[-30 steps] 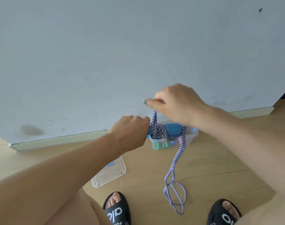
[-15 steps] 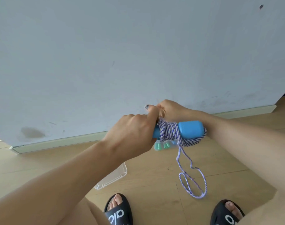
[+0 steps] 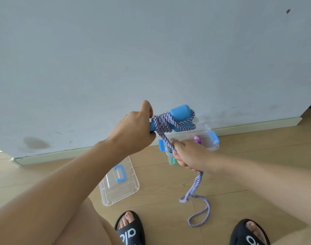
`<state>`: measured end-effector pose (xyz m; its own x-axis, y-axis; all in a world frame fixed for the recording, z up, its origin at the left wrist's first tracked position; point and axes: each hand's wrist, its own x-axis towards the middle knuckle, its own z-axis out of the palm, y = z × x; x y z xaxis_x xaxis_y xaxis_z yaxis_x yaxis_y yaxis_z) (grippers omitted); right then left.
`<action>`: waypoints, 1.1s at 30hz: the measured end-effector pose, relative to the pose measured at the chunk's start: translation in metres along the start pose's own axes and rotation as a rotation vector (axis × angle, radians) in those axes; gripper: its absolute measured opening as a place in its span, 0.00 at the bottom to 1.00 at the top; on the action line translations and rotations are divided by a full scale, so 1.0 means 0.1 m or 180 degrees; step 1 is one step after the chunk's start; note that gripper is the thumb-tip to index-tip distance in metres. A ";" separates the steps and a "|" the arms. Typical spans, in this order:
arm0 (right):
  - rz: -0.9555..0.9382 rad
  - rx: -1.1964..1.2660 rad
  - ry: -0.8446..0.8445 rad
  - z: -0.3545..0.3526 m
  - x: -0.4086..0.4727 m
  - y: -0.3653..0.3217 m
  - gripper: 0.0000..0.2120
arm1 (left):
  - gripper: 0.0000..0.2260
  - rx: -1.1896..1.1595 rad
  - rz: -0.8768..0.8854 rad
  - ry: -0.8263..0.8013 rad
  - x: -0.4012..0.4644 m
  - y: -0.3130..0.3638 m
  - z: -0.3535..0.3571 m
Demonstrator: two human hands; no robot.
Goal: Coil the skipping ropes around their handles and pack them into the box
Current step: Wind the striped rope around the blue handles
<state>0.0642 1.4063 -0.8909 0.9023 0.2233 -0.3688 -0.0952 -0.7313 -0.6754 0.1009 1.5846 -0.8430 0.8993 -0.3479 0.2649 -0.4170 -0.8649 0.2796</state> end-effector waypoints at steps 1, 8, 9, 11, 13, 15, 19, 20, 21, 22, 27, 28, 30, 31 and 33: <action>-0.0112 -0.0388 0.0029 0.02 -0.04 0.00 0.19 | 0.14 0.0179 -0.0070 -0.0127 0.02 -0.05 0.03; -0.0977 -0.1824 0.0872 -0.03 -0.54 -0.45 0.25 | 0.13 0.1254 0.0264 -0.0816 0.02 -0.01 0.30; -0.0969 -0.1861 0.0925 -0.11 -0.53 -0.47 0.26 | 0.13 0.1335 0.0350 -0.0847 0.01 0.01 0.32; -0.0965 -0.1838 0.1027 -0.33 -0.48 -0.49 0.28 | 0.11 0.1456 0.0499 -0.0870 0.01 0.04 0.34; -0.1100 -0.1882 0.1203 -0.51 -0.46 -0.51 0.28 | 0.12 0.1567 0.0703 -0.0836 -0.01 0.09 0.34; -0.1230 -0.2006 0.1342 -0.63 -0.40 -0.54 0.29 | 0.15 0.1622 0.0897 -0.0814 -0.05 0.15 0.33; -0.1188 -0.2260 0.1516 -0.86 -0.09 -0.51 0.31 | 0.18 0.1127 0.1058 -0.0687 -0.16 0.29 0.28; -0.1222 -0.2260 0.1550 -0.89 -0.01 -0.49 0.31 | 0.17 0.0999 0.1055 -0.0659 -0.18 0.33 0.25; -0.1233 -0.2205 0.1534 -0.91 0.05 -0.45 0.32 | 0.16 0.0860 0.1019 -0.0651 -0.20 0.36 0.23; -0.1228 -0.2108 0.1475 -0.92 0.12 -0.40 0.31 | 0.15 0.0662 0.0950 -0.0631 -0.21 0.39 0.18; -0.0810 -0.0544 0.0754 -0.87 0.29 -0.40 0.26 | 0.20 -0.0394 0.0762 -0.0035 -0.20 0.39 -0.07; -0.0672 -0.0213 0.0584 -0.81 0.39 -0.27 0.23 | 0.22 -0.0519 0.0744 0.0012 -0.20 0.39 -0.11; 0.0095 0.0555 0.0240 -0.69 0.56 0.10 0.15 | 0.23 -0.0617 0.0709 0.0016 -0.22 0.39 -0.13; 0.0287 0.0838 -0.0018 -0.56 0.65 0.34 0.09 | 0.23 -0.0624 0.0674 0.0011 -0.22 0.36 -0.14; 0.0284 0.0933 -0.0342 -0.35 0.61 0.46 0.08 | 0.22 -0.0664 0.0515 0.0018 -0.20 0.29 -0.14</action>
<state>0.1294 1.3641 -0.9217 0.8368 0.2448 -0.4897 -0.3031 -0.5377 -0.7867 0.0691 1.5712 -0.8275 0.8182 -0.4731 0.3267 -0.5740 -0.7046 0.4173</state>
